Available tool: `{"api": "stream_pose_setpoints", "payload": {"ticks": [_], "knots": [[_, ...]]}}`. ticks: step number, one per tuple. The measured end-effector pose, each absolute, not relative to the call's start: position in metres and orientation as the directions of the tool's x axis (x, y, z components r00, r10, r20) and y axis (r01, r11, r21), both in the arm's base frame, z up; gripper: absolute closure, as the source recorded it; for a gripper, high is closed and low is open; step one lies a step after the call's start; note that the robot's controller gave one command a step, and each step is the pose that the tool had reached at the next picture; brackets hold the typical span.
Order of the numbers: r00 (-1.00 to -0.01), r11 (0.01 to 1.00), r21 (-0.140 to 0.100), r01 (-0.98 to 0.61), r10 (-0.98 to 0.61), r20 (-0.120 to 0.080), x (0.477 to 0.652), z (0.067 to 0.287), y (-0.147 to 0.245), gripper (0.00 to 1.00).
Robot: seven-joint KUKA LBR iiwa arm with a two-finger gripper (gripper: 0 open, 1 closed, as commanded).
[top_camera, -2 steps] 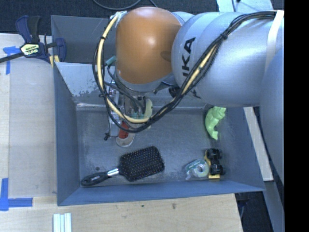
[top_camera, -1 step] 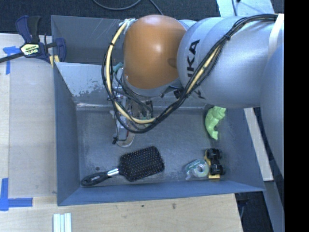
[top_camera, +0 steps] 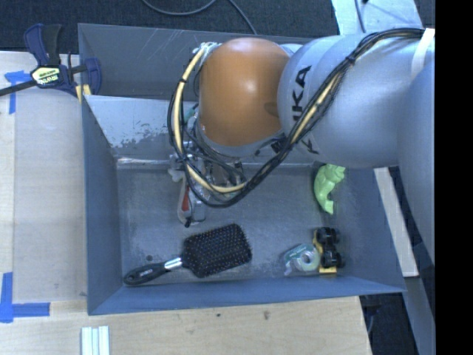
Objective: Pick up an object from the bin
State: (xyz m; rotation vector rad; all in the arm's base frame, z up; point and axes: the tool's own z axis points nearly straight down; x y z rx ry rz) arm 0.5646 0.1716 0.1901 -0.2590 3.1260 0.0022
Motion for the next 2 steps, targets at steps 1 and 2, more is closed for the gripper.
{"api": "stream_pose_setpoints", "payload": {"ticks": [1,2], "knots": [[-0.975,0.975,0.001,-0.223,-0.223,-0.003,0.566,0.176,0.146,0.00],[-0.939,0.939,-0.001,-0.343,-0.343,-0.005,0.573,0.163,0.134,0.00]]}}
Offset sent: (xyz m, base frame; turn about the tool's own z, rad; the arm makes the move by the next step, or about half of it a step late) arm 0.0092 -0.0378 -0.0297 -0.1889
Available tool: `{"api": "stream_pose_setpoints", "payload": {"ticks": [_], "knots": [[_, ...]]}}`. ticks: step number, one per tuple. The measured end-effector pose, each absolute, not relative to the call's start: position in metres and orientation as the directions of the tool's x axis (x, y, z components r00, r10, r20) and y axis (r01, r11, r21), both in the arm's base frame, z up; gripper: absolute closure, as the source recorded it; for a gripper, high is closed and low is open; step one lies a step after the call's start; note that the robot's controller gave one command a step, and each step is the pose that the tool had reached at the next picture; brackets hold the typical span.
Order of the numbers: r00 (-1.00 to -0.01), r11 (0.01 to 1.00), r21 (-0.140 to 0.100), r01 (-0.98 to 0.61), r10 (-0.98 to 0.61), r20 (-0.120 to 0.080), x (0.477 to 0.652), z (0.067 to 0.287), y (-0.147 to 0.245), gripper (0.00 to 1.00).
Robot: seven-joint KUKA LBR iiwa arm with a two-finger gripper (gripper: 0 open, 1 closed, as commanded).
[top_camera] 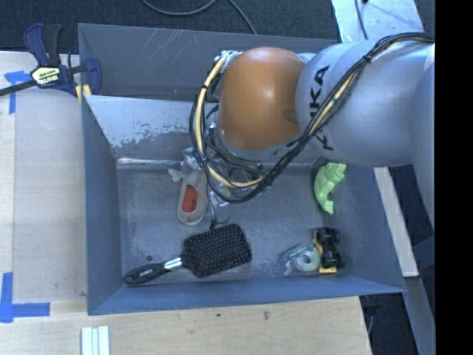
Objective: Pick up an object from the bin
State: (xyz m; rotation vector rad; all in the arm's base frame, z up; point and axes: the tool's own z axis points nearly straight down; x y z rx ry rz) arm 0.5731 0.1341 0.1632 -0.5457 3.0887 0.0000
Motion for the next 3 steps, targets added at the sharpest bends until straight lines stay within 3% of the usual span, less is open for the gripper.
{"api": "stream_pose_setpoints", "payload": {"ticks": [2,3], "knots": [[-0.842,0.842,-0.002,-0.540,-0.540,-0.008,0.574,0.120,0.118,0.00],[-0.996,0.996,0.003,-0.086,-0.086,-0.011,0.587,0.114,0.117,1.00]]}}
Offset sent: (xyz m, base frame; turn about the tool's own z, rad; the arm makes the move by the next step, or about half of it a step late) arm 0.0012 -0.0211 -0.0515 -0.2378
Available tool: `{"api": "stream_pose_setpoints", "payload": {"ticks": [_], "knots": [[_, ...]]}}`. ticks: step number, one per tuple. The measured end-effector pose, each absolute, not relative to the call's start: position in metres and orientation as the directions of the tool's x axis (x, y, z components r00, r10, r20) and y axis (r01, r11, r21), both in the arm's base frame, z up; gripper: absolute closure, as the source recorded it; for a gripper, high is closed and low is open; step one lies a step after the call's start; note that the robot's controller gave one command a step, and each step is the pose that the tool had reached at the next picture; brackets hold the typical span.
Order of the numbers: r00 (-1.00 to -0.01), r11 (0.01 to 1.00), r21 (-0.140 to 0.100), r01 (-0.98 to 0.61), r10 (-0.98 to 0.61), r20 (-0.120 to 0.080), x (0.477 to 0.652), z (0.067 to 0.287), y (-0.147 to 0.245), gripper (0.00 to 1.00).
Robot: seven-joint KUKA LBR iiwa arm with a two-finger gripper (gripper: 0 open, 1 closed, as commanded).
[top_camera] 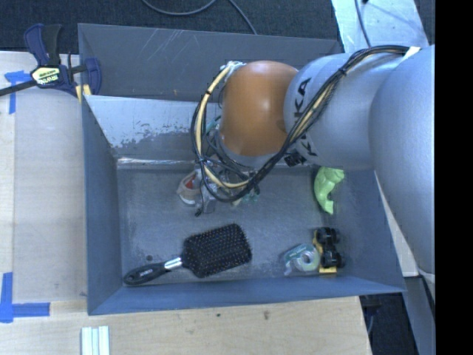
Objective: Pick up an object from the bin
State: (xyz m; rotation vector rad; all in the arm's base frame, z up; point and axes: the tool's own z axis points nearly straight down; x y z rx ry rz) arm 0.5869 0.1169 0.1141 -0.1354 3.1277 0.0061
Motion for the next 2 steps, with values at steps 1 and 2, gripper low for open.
{"api": "stream_pose_setpoints", "payload": {"ticks": [1,2], "knots": [[-0.996,0.996,0.003,-0.086,-0.086,-0.011,0.587,0.114,0.117,1.00],[-0.996,0.996,0.002,-0.085,-0.085,-0.003,0.585,0.158,0.116,1.00]]}}
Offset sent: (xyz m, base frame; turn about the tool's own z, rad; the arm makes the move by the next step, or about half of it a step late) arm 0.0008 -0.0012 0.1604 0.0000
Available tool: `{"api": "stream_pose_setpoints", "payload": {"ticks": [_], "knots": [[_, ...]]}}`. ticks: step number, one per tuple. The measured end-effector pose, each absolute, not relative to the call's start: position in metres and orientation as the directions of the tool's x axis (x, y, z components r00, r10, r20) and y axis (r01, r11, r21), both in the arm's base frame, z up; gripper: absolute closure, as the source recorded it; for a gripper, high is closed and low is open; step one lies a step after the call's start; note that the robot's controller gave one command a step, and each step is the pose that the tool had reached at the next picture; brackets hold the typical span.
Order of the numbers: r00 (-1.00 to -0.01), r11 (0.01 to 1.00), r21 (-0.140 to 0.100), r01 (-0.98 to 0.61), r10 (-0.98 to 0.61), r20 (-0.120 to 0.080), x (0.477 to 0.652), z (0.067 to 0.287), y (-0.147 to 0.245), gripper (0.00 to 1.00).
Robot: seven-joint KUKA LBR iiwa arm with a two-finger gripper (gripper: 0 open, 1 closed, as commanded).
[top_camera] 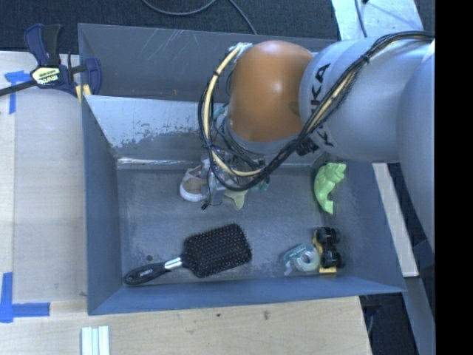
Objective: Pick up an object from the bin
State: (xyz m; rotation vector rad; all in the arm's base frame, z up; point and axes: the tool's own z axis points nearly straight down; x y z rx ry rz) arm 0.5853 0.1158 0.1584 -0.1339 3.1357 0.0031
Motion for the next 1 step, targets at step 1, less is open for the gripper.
{"api": "stream_pose_setpoints", "payload": {"ticks": [1], "knots": [[-0.996,0.996,0.003,-0.084,-0.084,-0.013,0.5889,0.2050,0.1153,1.00]]}}
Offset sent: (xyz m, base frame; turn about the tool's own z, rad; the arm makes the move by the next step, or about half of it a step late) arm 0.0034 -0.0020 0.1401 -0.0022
